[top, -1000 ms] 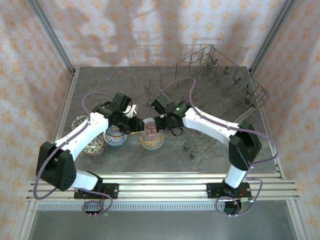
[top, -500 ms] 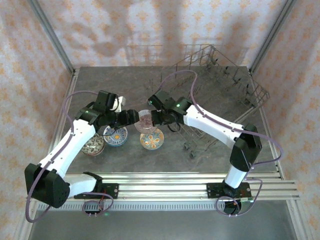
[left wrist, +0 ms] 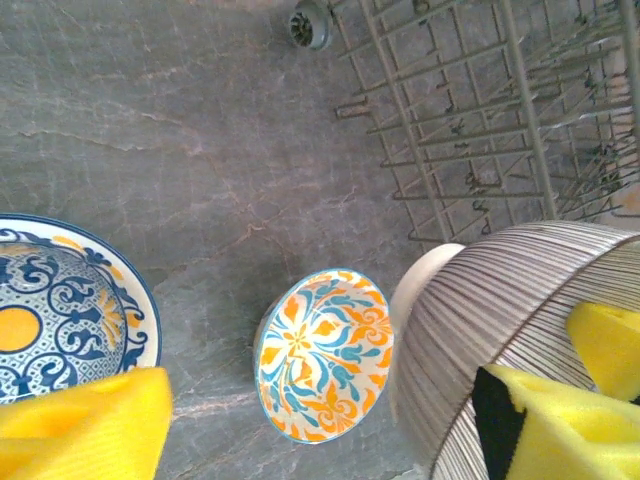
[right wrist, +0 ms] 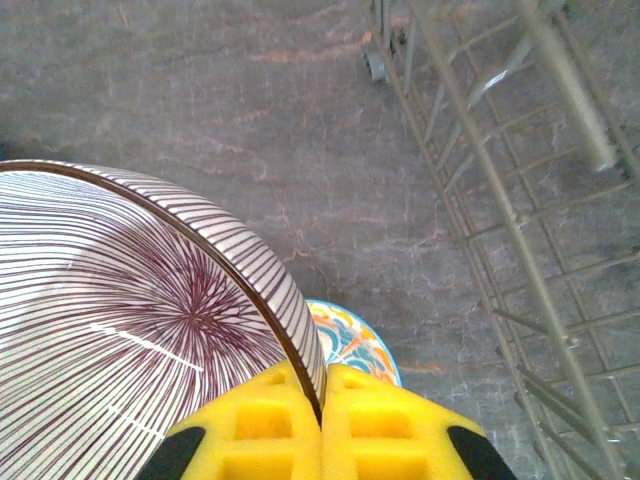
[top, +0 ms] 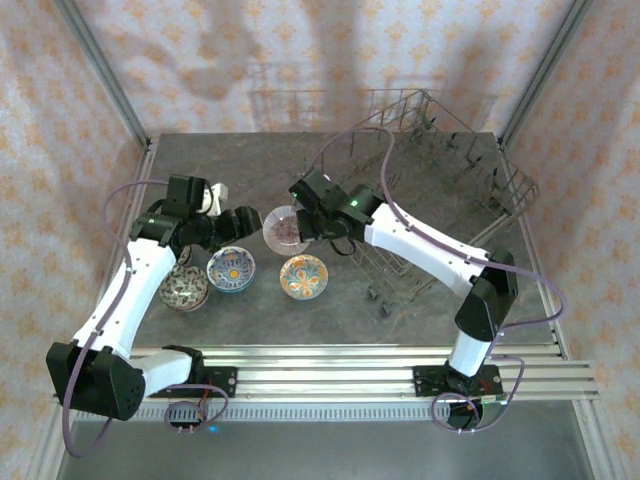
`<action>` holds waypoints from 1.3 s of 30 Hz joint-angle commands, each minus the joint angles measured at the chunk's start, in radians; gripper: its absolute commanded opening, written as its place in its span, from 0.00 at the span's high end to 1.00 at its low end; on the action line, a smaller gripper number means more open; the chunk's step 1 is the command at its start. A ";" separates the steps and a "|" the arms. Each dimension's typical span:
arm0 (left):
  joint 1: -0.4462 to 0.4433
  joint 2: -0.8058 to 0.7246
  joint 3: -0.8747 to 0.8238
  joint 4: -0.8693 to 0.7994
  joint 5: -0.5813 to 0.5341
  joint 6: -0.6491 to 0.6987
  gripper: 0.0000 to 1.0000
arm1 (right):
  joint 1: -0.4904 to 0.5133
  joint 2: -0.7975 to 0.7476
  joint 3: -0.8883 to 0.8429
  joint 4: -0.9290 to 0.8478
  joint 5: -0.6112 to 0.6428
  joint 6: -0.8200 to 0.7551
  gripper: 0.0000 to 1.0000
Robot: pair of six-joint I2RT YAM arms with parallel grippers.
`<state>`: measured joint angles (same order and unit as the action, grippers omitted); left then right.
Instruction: Load the bowls into the dish rack
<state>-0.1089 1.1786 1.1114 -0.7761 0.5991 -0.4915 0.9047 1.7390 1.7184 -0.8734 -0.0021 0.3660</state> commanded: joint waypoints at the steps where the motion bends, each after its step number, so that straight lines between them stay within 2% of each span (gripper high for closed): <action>1: 0.025 -0.017 0.069 -0.057 0.010 0.023 0.05 | 0.003 -0.019 0.087 -0.013 0.070 -0.019 1.00; 4: 0.039 -0.013 0.107 -0.068 0.004 0.015 0.04 | -0.002 -0.014 0.122 -0.023 0.082 -0.040 1.00; 5: 0.043 -0.014 0.115 -0.071 -0.002 0.010 0.01 | -0.007 -0.009 0.134 -0.027 0.083 -0.046 1.00; 17: 0.063 -0.026 0.167 -0.050 0.041 -0.016 0.01 | -0.076 0.063 0.285 -0.083 0.103 -0.115 1.00; 24: 0.065 -0.003 0.156 -0.048 0.005 0.007 0.01 | -0.098 0.147 0.532 -0.140 0.114 -0.167 1.00; 32: 0.059 0.046 0.124 0.037 0.035 -0.031 0.01 | -0.243 0.226 0.781 -0.198 0.119 -0.213 1.00; 39: -0.056 0.144 0.163 0.106 0.023 -0.050 0.01 | -0.414 0.166 0.701 -0.196 0.249 -0.292 1.00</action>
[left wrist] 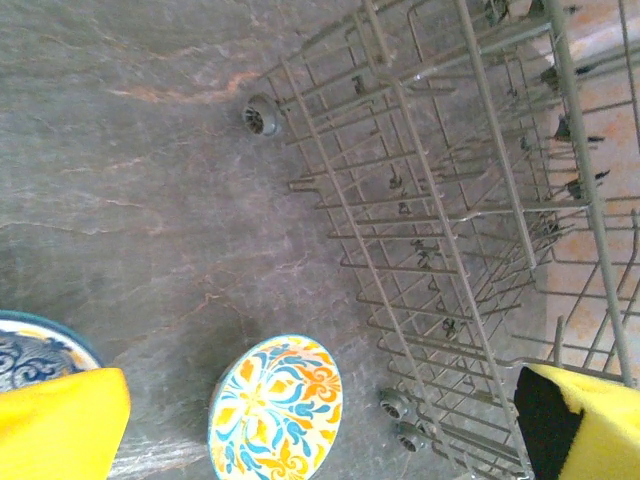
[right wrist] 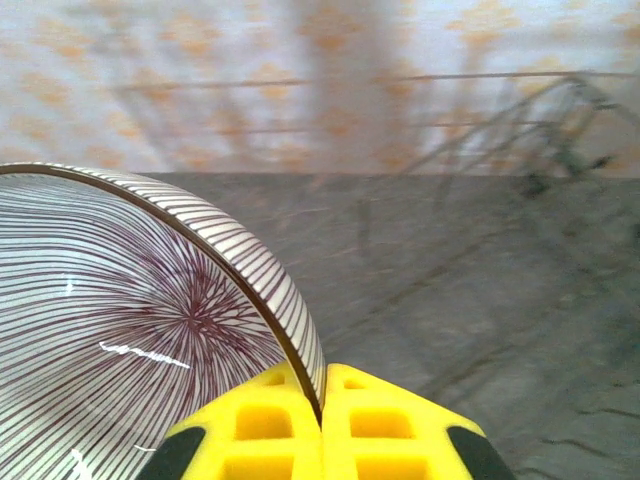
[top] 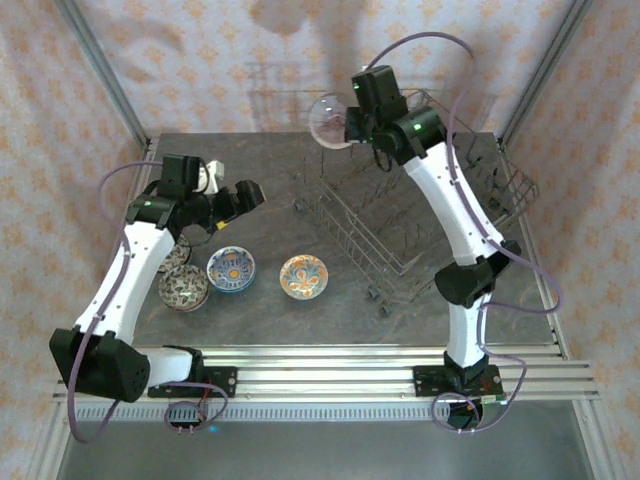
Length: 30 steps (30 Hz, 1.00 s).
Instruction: Load the bowls into the dish rack
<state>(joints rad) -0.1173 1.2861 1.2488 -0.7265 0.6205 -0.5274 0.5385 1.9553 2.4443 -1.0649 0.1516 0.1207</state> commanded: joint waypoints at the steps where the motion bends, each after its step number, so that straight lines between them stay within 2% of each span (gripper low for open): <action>1: -0.070 0.060 0.041 0.063 -0.004 -0.014 0.01 | -0.076 -0.070 -0.052 -0.001 0.112 -0.058 1.00; 6: -0.155 0.147 0.103 0.133 0.000 -0.070 0.01 | -0.204 -0.201 -0.258 0.066 0.200 -0.127 1.00; 11: -0.252 0.241 0.183 0.197 0.002 -0.114 0.01 | -0.337 -0.336 -0.499 0.153 0.231 -0.173 1.00; 17: -0.332 0.323 0.269 0.290 0.006 -0.187 0.01 | -0.446 -0.425 -0.700 0.258 0.266 -0.215 1.00; 25: -0.401 0.432 0.356 0.327 0.024 -0.235 0.05 | -0.494 -0.408 -0.806 0.390 0.331 -0.306 1.00; 30: -0.404 0.481 0.397 0.316 0.028 -0.227 0.19 | -0.505 -0.386 -0.838 0.467 0.360 -0.376 1.00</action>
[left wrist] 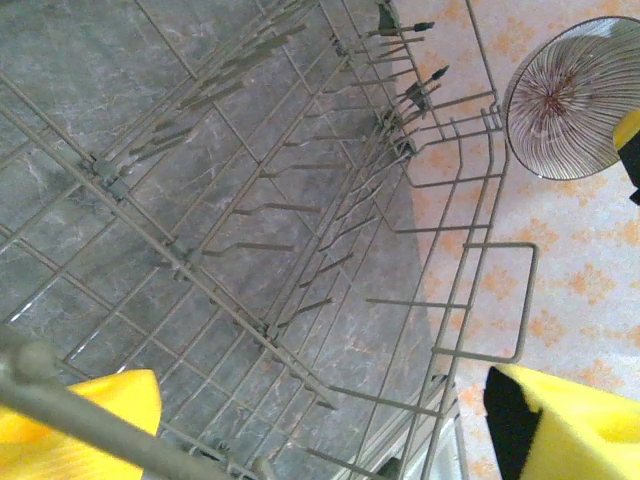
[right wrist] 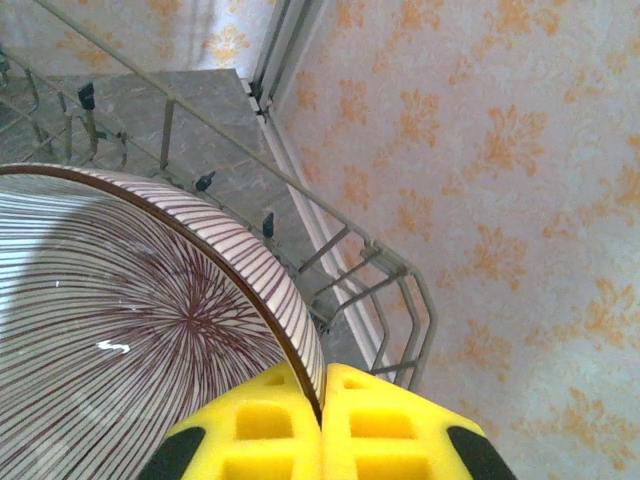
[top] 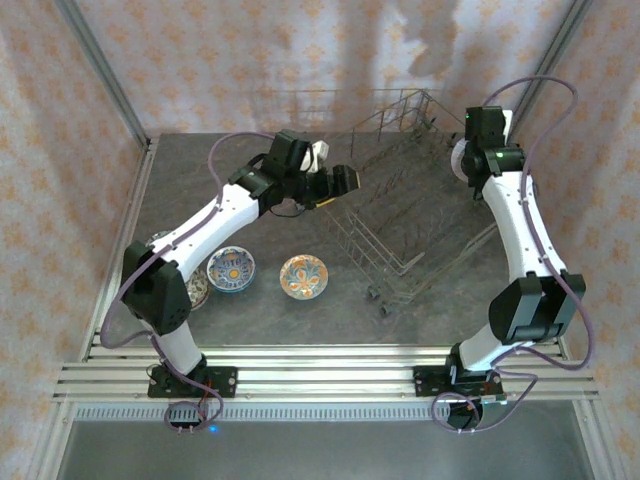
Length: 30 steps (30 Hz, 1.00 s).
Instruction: Load the bowls into the dish rack
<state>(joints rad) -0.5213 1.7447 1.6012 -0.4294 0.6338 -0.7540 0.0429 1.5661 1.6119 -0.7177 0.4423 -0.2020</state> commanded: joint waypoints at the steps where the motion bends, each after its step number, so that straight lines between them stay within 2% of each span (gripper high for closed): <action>1: 0.001 0.032 0.054 0.012 0.016 0.003 0.21 | -0.011 0.009 -0.012 0.143 0.076 -0.068 1.00; 7: 0.002 0.096 0.115 -0.014 0.033 0.013 0.44 | -0.037 0.065 0.011 0.171 0.097 -0.102 1.00; 11: 0.011 0.118 0.134 -0.010 0.045 0.008 0.51 | -0.040 0.077 0.013 0.185 0.105 -0.103 1.00; 19: 0.047 0.123 0.173 -0.051 0.068 0.032 0.81 | -0.043 0.090 0.006 0.223 0.157 -0.140 1.00; 22: 0.080 0.103 0.175 -0.097 0.052 0.063 0.87 | -0.049 0.090 0.000 0.231 0.166 -0.149 1.00; 30: 0.161 0.066 0.148 -0.109 0.049 0.088 0.90 | -0.052 0.080 -0.037 0.220 0.195 -0.189 1.00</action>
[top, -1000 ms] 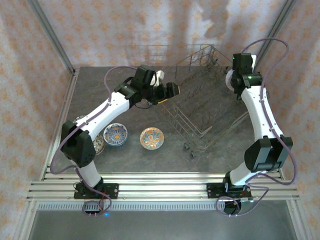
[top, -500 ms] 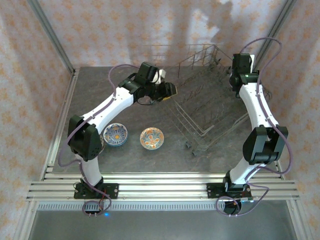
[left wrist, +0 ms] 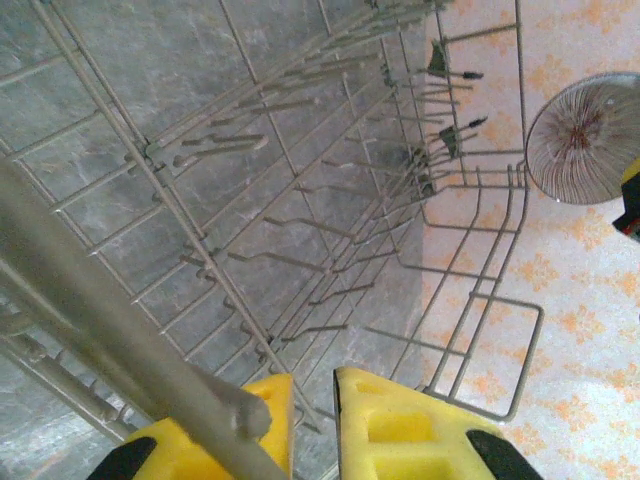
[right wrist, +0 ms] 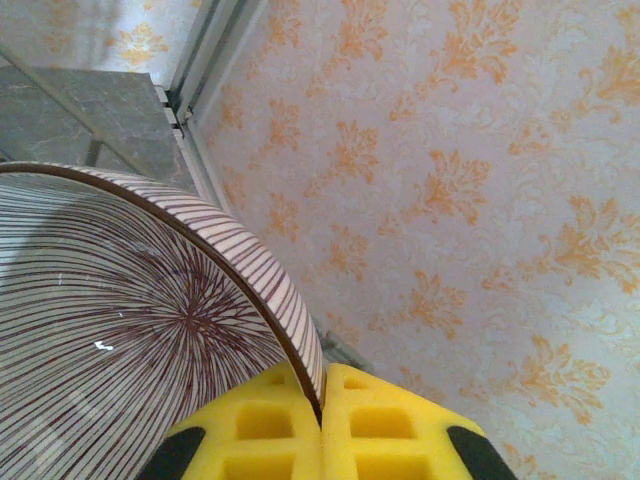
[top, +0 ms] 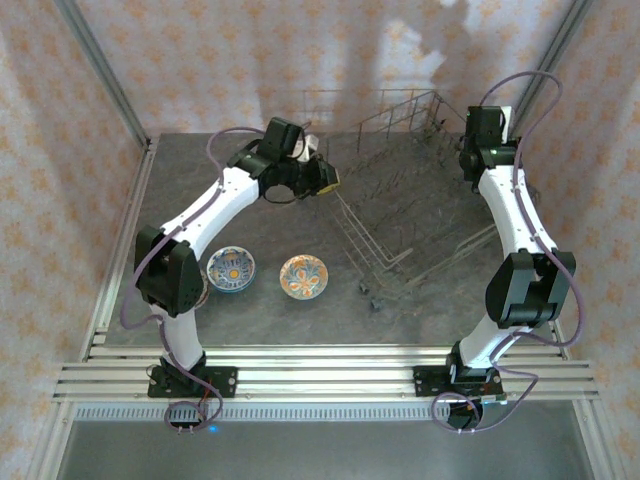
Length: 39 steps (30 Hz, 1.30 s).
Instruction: Load the bowls into the dish rack
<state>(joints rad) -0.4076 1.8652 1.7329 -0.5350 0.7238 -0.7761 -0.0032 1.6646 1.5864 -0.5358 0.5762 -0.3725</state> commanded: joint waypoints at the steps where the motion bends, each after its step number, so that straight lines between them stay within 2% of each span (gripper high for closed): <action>1: 0.053 -0.052 0.020 -0.004 -0.036 0.113 0.90 | -0.006 -0.023 -0.019 0.034 0.058 -0.019 1.00; 10: 0.082 -0.058 0.027 -0.021 -0.014 0.136 0.89 | -0.006 -0.064 -0.103 0.070 0.079 -0.065 1.00; 21: 0.101 -0.063 0.030 -0.036 -0.017 0.152 0.88 | -0.003 -0.013 -0.117 0.195 0.130 -0.166 1.00; 28: 0.103 -0.066 0.041 -0.024 0.009 0.152 0.67 | 0.032 0.006 -0.156 0.330 0.135 -0.261 1.00; 34: 0.101 -0.078 0.049 -0.015 0.040 0.149 0.41 | 0.063 0.020 -0.211 0.435 0.155 -0.352 1.00; 39: 0.102 -0.099 0.049 -0.030 0.039 0.167 0.32 | 0.071 0.027 -0.253 0.504 0.185 -0.397 1.00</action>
<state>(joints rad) -0.3058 1.8202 1.7473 -0.5606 0.7521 -0.6376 0.0662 1.6882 1.3430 -0.1471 0.6884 -0.7303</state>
